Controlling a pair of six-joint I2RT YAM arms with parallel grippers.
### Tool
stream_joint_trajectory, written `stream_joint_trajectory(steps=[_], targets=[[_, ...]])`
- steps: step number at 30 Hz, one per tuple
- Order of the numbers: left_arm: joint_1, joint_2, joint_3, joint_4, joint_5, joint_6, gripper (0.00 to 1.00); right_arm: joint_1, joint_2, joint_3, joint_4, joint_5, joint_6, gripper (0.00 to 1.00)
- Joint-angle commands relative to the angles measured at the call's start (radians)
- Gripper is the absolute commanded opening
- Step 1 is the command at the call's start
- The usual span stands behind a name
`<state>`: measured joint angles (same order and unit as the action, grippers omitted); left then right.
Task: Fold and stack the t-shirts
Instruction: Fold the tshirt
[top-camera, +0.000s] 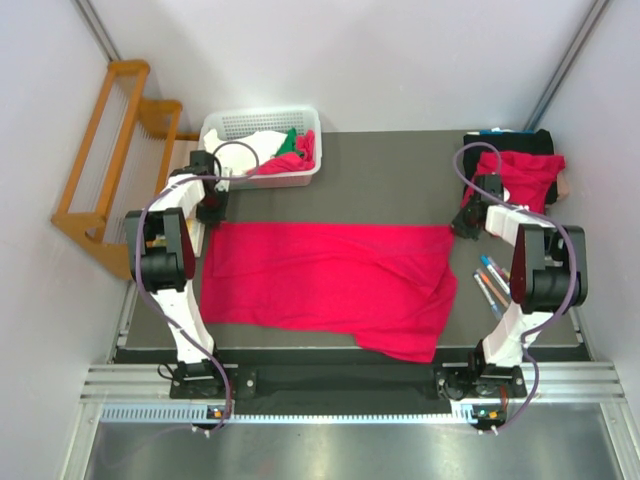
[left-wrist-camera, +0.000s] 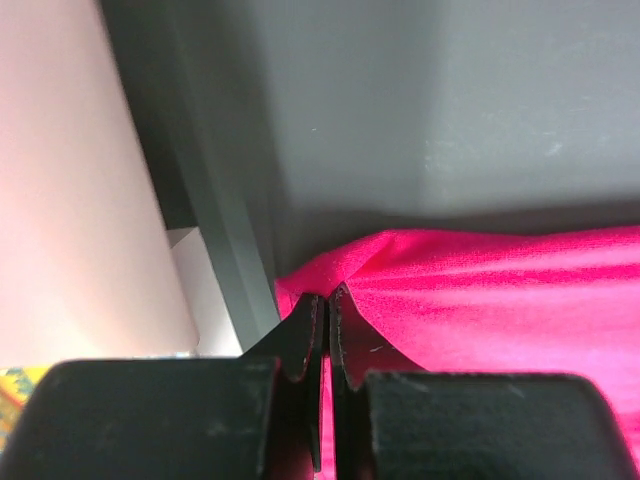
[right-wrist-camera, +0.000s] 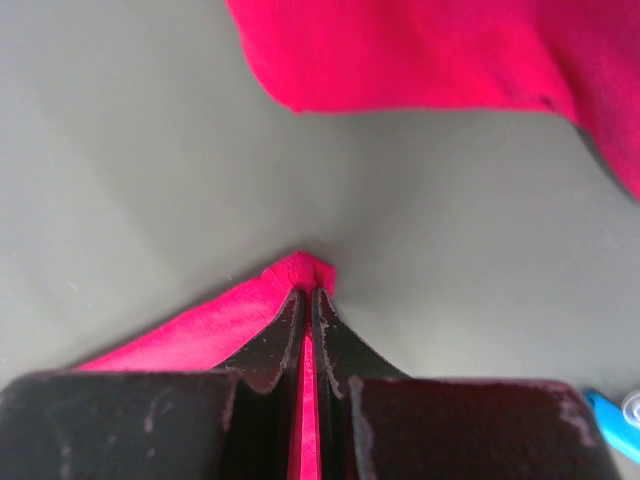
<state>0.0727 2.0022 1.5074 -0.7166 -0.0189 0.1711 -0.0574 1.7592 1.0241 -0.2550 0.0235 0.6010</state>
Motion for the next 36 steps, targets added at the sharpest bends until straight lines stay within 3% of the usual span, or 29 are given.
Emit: stream_joint_trajectory(steps=[1,16,27,28,29,30,32,33,34,35,36], targets=[[0.013,0.017,0.031,0.008,-0.05,0.021,0.0,-0.028,0.057,0.083,0.028,0.024,0.006,0.0],[0.013,-0.013,-0.013,0.026,-0.013,0.018,0.0,-0.056,0.243,0.376,-0.067,0.038,-0.018,0.0],[0.009,-0.014,-0.012,0.104,-0.095,-0.004,0.0,-0.056,0.327,0.53,-0.135,0.041,-0.036,0.0],[0.009,-0.013,-0.007,0.117,-0.108,-0.001,0.0,-0.055,0.326,0.53,-0.144,0.036,-0.037,0.06],[0.009,-0.01,-0.001,0.126,-0.133,0.004,0.0,-0.053,0.324,0.525,-0.148,0.027,-0.035,0.28],[0.01,-0.006,0.005,0.135,-0.141,0.008,0.0,-0.052,0.313,0.521,-0.158,0.029,-0.035,0.42],[0.012,0.012,0.046,0.122,-0.147,0.008,0.1,-0.039,0.292,0.487,-0.167,0.045,-0.033,0.74],[0.012,0.016,0.059,0.118,-0.148,0.005,0.15,-0.035,0.261,0.472,-0.17,0.05,-0.03,0.83],[0.012,0.021,0.069,0.117,-0.151,0.008,0.38,-0.033,0.243,0.453,-0.168,0.055,-0.027,0.93],[0.012,0.021,0.085,0.117,-0.157,0.008,0.48,-0.032,0.221,0.414,-0.165,0.067,-0.026,0.99],[0.012,0.023,0.094,0.117,-0.177,0.008,0.61,-0.029,0.171,0.394,-0.161,0.073,-0.024,1.0]])
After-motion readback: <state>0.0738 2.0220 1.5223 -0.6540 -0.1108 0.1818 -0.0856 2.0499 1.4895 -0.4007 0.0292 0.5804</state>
